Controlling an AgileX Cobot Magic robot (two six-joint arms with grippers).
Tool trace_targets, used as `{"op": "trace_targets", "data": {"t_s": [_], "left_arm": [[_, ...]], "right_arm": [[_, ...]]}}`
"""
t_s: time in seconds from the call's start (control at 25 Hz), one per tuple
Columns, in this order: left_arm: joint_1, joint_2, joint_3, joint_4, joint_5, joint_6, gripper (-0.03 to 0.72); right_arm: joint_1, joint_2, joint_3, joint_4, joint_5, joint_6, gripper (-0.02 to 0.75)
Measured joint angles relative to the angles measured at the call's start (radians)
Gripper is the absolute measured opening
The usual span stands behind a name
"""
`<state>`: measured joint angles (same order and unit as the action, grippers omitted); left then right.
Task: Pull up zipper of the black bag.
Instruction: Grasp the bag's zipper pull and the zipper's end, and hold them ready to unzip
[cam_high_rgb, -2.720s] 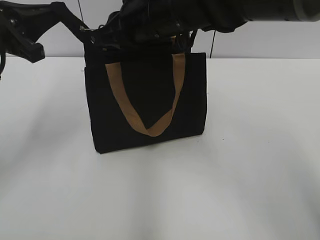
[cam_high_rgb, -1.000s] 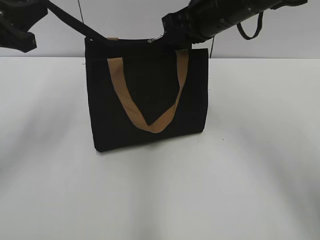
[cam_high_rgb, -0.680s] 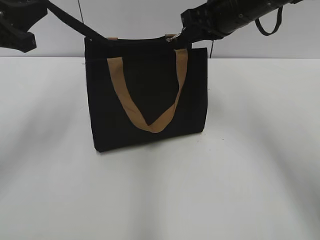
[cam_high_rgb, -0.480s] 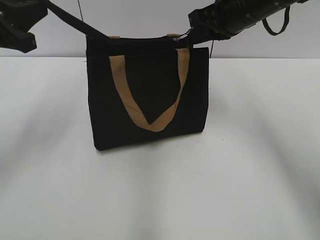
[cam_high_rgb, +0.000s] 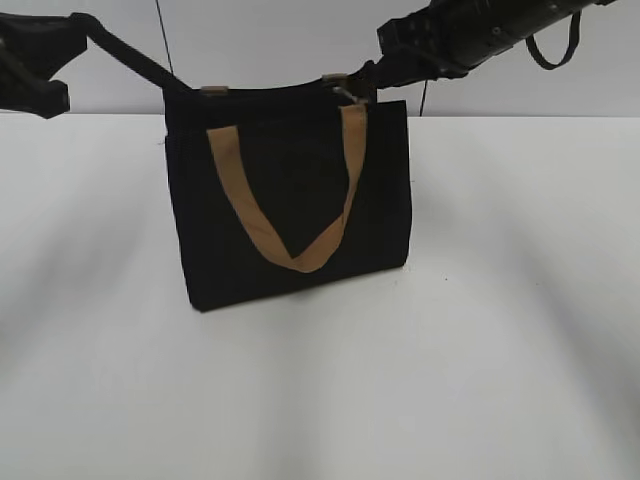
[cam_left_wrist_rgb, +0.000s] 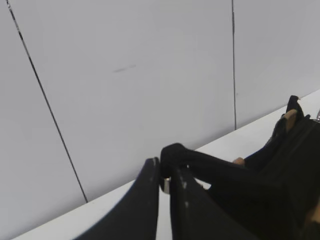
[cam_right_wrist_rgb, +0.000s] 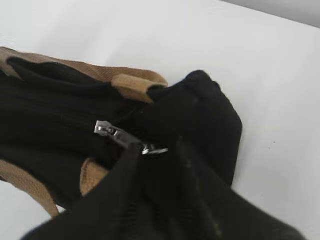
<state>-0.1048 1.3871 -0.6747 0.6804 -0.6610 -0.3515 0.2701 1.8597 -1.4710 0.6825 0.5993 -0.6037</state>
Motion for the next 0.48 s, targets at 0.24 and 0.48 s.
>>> {"op": "trace_targets", "data": {"t_s": [0.24, 0.48], "left_arm": [[0.000, -0.021, 0.000, 0.030, 0.072, 0.000, 0.251], [-0.016, -0.086, -0.001, 0.031, 0.288, 0.000, 0.419]], "right_arm": [[0.000, -0.004, 0.000, -0.003, -0.001, -0.030, 0.440], [0.000, -0.039, 0.000, -0.011, 0.023, -0.110, 0.523]]}}
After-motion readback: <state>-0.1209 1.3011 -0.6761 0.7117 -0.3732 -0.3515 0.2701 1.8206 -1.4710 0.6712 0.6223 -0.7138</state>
